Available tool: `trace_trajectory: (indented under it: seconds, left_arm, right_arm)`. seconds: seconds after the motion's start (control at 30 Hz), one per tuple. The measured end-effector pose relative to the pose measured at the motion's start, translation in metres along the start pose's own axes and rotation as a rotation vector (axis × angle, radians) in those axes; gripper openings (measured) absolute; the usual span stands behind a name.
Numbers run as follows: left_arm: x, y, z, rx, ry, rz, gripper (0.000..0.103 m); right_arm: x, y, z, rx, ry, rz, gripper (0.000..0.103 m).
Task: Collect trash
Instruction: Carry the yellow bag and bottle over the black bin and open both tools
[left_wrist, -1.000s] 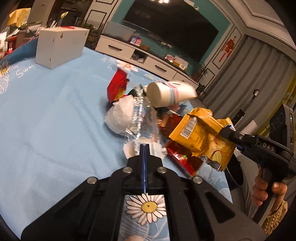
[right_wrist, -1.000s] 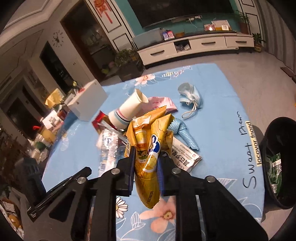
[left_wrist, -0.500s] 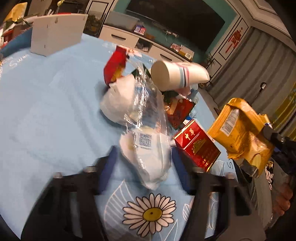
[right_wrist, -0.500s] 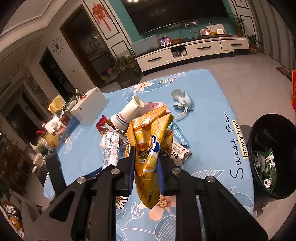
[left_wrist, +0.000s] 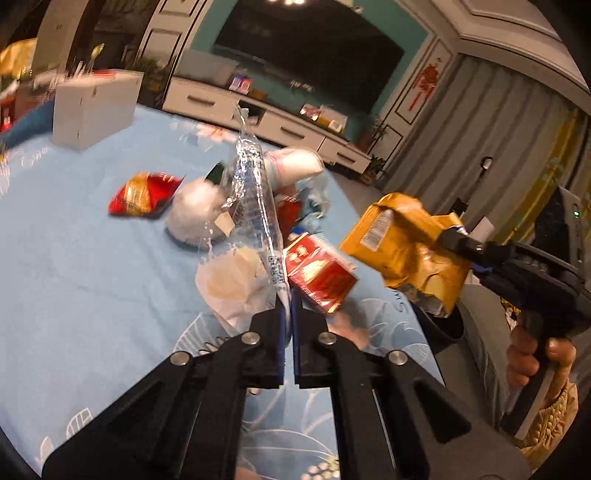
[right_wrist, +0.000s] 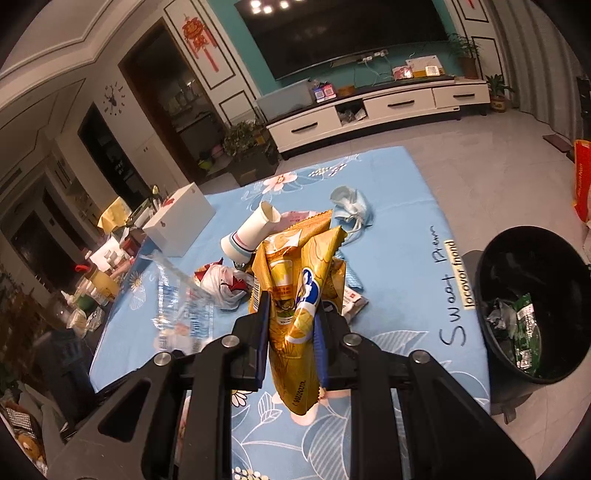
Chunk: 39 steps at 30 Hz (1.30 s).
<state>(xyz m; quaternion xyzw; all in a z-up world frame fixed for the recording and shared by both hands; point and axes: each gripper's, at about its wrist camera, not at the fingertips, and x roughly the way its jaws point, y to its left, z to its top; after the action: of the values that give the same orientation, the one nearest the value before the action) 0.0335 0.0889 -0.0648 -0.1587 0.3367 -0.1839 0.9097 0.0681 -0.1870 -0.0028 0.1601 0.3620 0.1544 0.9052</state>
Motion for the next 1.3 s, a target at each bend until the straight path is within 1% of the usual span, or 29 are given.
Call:
trace_trajectory:
  seconds: [0.13,0.33,0.53,0.67,1.0,1.3]
  left_arm:
    - [-0.019,-0.029,0.001,0.070,-0.049,-0.007,0.004]
    - [-0.033,-0.061,0.005,0.134,-0.077,-0.036,0.004]
    - [-0.037,-0.090,0.009,0.193,-0.093,-0.057,0.004]
    - [-0.037,-0.105,0.011,0.224,-0.110,-0.069,0.004]
    - [-0.019,-0.133,0.017,0.283,-0.076,-0.089,0.004]
    - [0.005,-0.165,0.019,0.335,-0.043,-0.116,0.004]
  right_arm:
    - [-0.023,-0.007,-0.003,0.007,-0.036,-0.022,0.022]
    - [-0.054,-0.021,-0.006,0.015,-0.079,-0.080,0.022]
    - [-0.084,-0.037,-0.012,0.023,-0.120,-0.141,0.022]
    - [-0.094,-0.046,-0.015,0.031,-0.130,-0.174,0.022]
    - [-0.109,-0.065,-0.022,0.064,-0.164,-0.193,0.022]
    - [-0.122,-0.098,-0.025,0.121,-0.192,-0.209,0.022]
